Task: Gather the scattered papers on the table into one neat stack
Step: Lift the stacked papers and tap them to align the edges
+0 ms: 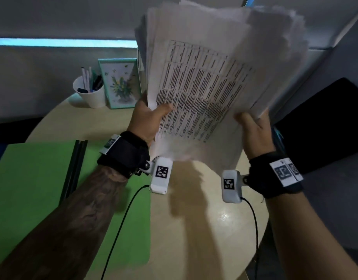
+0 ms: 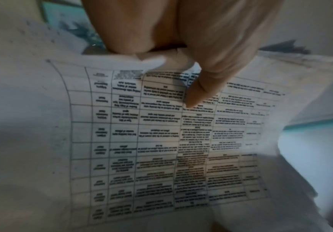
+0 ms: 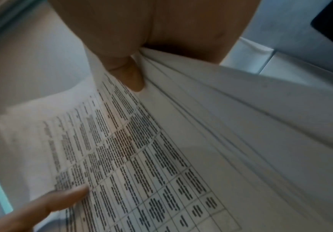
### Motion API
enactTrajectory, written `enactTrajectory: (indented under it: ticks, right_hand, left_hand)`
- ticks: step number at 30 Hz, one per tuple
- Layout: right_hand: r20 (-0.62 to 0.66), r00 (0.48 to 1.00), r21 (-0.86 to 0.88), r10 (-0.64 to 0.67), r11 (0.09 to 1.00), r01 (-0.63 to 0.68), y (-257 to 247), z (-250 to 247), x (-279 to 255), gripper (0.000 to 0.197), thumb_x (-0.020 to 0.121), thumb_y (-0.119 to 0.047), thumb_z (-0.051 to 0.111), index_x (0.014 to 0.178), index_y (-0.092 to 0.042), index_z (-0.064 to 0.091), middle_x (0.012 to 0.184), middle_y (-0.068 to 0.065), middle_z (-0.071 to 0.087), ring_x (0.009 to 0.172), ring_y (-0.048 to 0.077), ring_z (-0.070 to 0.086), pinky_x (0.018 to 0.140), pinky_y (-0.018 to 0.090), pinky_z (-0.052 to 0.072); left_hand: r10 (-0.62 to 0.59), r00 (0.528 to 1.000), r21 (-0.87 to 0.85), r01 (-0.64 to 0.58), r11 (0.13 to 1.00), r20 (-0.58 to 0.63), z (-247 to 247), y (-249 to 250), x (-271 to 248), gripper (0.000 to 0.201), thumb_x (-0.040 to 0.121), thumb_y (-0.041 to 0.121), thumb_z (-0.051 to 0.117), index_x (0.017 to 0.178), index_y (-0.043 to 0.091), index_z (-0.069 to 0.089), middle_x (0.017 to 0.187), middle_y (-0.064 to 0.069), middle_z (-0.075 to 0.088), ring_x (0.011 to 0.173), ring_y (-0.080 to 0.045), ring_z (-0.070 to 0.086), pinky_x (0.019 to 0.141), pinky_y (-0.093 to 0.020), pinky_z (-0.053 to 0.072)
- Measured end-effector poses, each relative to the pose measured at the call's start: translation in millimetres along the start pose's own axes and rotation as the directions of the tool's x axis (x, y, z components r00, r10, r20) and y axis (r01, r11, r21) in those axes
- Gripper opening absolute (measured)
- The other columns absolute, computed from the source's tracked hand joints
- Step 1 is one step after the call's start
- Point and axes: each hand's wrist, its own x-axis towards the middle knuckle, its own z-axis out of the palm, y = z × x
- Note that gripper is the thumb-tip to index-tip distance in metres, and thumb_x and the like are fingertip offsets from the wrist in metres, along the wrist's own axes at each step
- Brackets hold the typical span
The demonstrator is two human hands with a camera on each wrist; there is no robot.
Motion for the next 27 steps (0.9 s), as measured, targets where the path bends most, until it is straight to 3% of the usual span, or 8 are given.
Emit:
enactTrajectory:
  ticks: [2,5,9,13,18,21,24,27]
  right_hand:
    - [-0.052,0.997,0.018,-0.06,0.998,0.061,2.2,1.5,-1.7,0.038,0.083,-0.003,0.057,0.119,-0.013,0.053,0.112,0.001,0.063,0.105,0.011,0.06,0.093,0.029,0.049]
    - [-0.147,0.988,0.092,-0.055,0.993,0.069,15.4,0.7,-11.3,0.037,0.086,0.003,0.064,0.112,-0.019,0.052,0.111,-0.001,0.065,0.103,0.008,0.064,0.092,0.027,0.052]
    - [-0.106,0.993,0.026,0.05,0.999,-0.048,57.1,11.1,-35.5,0.047,0.087,0.006,0.058,0.129,-0.013,0.046,0.121,-0.007,0.058,0.11,0.0,0.056,0.093,0.017,0.046]
    - [-0.102,0.993,0.022,0.065,0.998,-0.063,65.1,15.5,-35.0,0.048,0.089,0.007,0.051,0.132,-0.014,0.043,0.115,-0.014,0.056,0.107,-0.002,0.055,0.089,0.008,0.044]
    - [-0.088,0.991,0.076,-0.1,0.991,0.107,35.9,3.8,-25.3,0.052,0.085,0.013,0.048,0.114,-0.03,0.048,0.115,-0.007,0.058,0.11,0.009,0.056,0.096,0.025,0.047]
    - [-0.089,0.986,0.118,-0.137,0.982,0.148,37.0,2.1,-25.0,0.064,0.077,0.023,0.043,0.117,-0.027,0.047,0.116,-0.008,0.057,0.112,0.004,0.055,0.099,0.023,0.045]
    - [-0.054,0.997,0.059,-0.05,0.997,0.053,56.1,5.0,-31.2,0.063,0.074,0.025,0.042,0.124,-0.013,0.042,0.116,-0.012,0.052,0.111,-0.006,0.051,0.099,0.019,0.043]
    - [-0.029,0.999,-0.003,0.043,0.999,-0.044,67.9,8.4,-35.0,0.049,0.078,0.022,0.04,0.113,-0.013,0.041,0.104,-0.014,0.05,0.092,-0.016,0.051,0.084,0.012,0.044]
  left_hand:
    - [0.062,0.998,0.02,-0.062,0.998,0.006,-2.0,2.6,-2.8,0.033,0.084,0.001,0.068,0.113,0.015,0.064,0.106,0.001,0.072,0.105,-0.015,0.067,0.094,-0.031,0.053]
    - [0.049,0.999,0.068,-0.05,0.996,0.009,-14.0,-9.4,-8.8,0.035,0.082,0.002,0.071,0.111,0.02,0.065,0.108,-0.001,0.072,0.105,-0.015,0.067,0.092,-0.032,0.053]
    - [-0.061,0.997,0.267,0.071,0.961,-0.043,-20.6,-51.4,-31.7,0.034,0.082,0.005,0.072,0.114,0.012,0.065,0.106,0.003,0.071,0.097,-0.008,0.067,0.087,-0.028,0.055]
    - [-0.019,0.999,0.286,0.026,0.958,-0.029,-12.1,-58.5,-29.1,0.034,0.083,0.007,0.072,0.116,0.005,0.064,0.107,-0.002,0.071,0.09,0.008,0.064,0.075,-0.009,0.05]
    - [0.146,0.989,0.266,-0.136,0.954,-0.019,-3.7,-18.0,-18.2,0.032,0.083,0.011,0.074,0.114,0.011,0.064,0.105,0.007,0.07,0.097,0.008,0.064,0.086,-0.01,0.049]
    - [0.207,0.978,0.29,-0.195,0.937,-0.01,-5.7,-11.8,-20.1,0.031,0.085,0.008,0.071,0.112,0.018,0.061,0.102,0.013,0.066,0.091,0.017,0.06,0.08,-0.002,0.044]
    - [0.125,0.992,0.341,-0.124,0.932,0.019,-10.5,-34.9,-30.5,0.038,0.087,0.008,0.068,0.122,0.013,0.056,0.109,0.007,0.064,0.1,-0.001,0.061,0.078,0.0,0.043]
    - [0.041,0.998,0.393,-0.058,0.918,0.05,-13.6,-60.3,-39.9,0.045,0.09,0.005,0.063,0.133,0.011,0.05,0.114,0.005,0.061,0.109,-0.012,0.056,0.077,0.005,0.038]
